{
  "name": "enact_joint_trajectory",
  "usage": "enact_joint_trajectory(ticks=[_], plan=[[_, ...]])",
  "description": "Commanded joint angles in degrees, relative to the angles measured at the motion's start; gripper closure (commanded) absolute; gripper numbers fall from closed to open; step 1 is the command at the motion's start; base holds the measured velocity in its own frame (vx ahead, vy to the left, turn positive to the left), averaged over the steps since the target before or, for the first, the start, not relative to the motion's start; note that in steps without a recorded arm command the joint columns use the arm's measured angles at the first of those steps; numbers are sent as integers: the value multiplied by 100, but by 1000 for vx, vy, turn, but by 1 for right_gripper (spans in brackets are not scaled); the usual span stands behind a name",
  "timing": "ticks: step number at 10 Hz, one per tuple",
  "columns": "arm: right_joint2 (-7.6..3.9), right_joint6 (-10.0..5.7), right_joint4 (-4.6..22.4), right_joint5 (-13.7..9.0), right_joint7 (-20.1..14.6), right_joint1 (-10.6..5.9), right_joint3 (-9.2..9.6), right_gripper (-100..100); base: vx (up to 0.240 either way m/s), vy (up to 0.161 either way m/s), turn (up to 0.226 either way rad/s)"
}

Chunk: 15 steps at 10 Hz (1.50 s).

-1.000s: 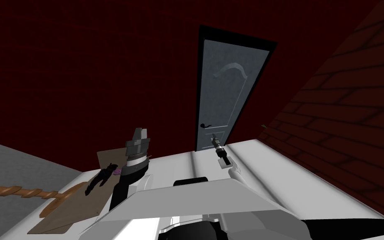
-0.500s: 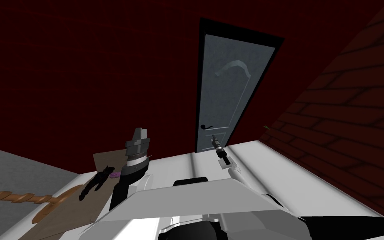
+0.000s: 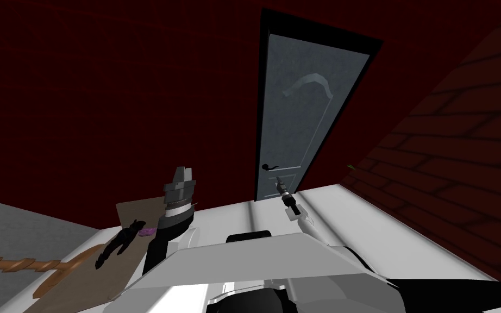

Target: Pull the door open

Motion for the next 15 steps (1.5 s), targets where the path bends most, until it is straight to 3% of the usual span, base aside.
enact_joint_trajectory(ticks=[1,7,8,13,15], plan=[[-31,-58,229,28,-22,-96,-15,-100,62,-12,6],[-121,-208,925,135,-100,-381,-54,-100,101,-17,7],[-107,-188,842,124,-88,-344,-50,-100,46,-7,3],[-565,-478,1094,-104,-289,-109,-311,-100,173,53,158],[-616,-509,1121,-130,-311,-82,-340,-100,148,53,81]])
